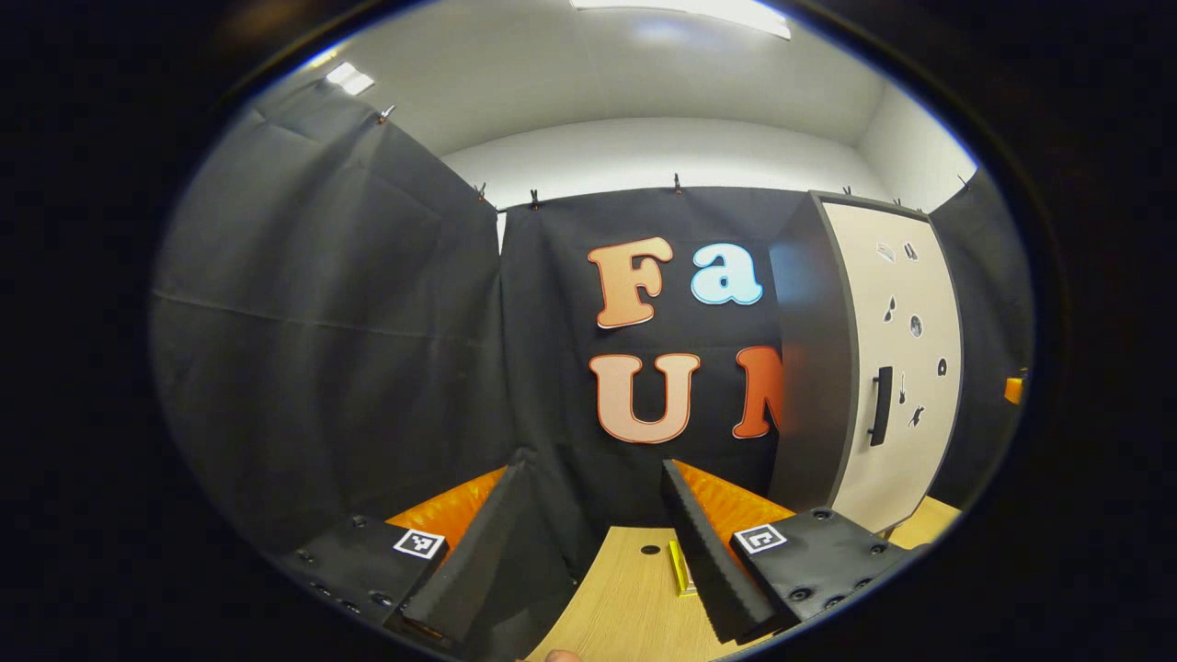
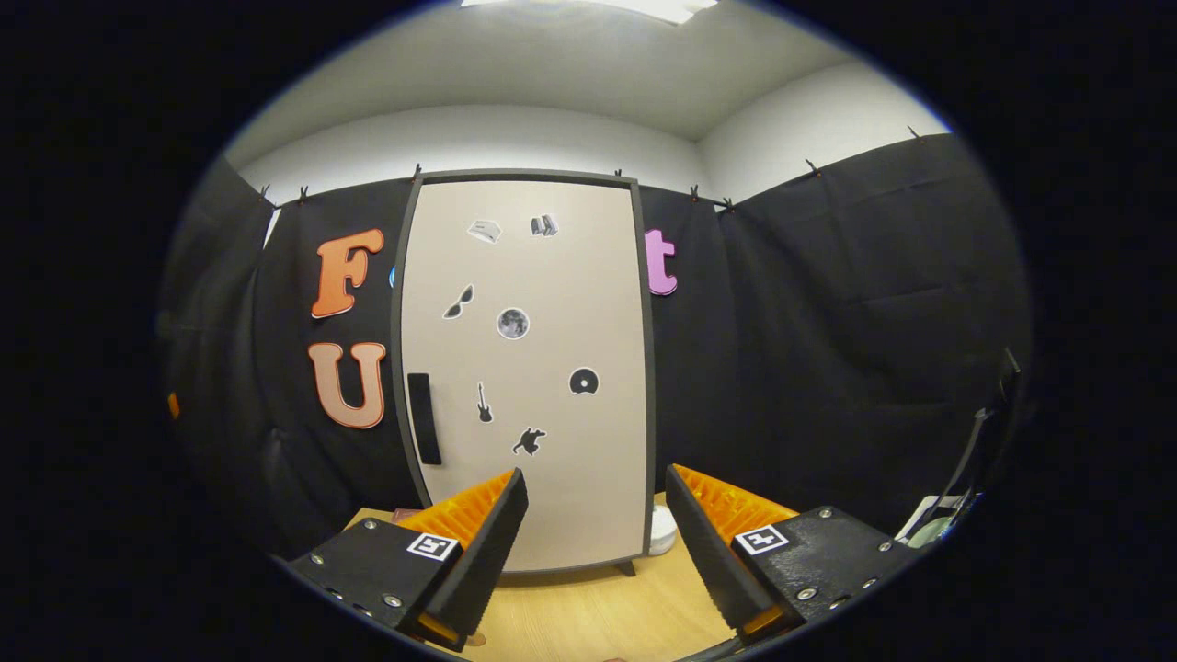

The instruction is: Open the cabinet door with the right hand, grasp the bottle in the cabinet with the left hand and place it on the coaster, then close the cabinet door with the right hand.

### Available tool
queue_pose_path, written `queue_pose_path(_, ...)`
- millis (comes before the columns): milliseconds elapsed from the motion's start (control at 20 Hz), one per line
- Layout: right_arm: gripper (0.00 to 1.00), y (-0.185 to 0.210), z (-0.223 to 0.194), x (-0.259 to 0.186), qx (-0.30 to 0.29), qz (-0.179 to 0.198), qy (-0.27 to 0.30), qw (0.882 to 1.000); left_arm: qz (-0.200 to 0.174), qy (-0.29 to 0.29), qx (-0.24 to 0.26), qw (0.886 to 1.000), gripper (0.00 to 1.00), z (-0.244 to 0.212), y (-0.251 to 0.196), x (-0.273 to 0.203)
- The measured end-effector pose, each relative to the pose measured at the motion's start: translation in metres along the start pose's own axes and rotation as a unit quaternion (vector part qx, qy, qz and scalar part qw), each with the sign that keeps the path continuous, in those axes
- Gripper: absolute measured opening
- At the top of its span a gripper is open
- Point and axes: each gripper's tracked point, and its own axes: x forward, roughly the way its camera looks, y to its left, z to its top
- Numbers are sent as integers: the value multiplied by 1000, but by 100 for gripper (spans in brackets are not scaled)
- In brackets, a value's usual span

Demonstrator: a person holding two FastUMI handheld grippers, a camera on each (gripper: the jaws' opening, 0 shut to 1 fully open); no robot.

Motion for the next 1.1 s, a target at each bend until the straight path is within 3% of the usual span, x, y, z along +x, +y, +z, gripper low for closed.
queue_pose_path(550,94,129,-21,94,-12,99,23,995,21,20,-5,1000,98,-16,22,-1)
queue_pose_path(950,94,194,-34,158,-17,122,29,992,40,28,2,999,98,-22,36,-7)
queue_pose_path(1100,86,204,-35,176,-26,119,28,992,49,33,4,998,98,-26,43,-10)
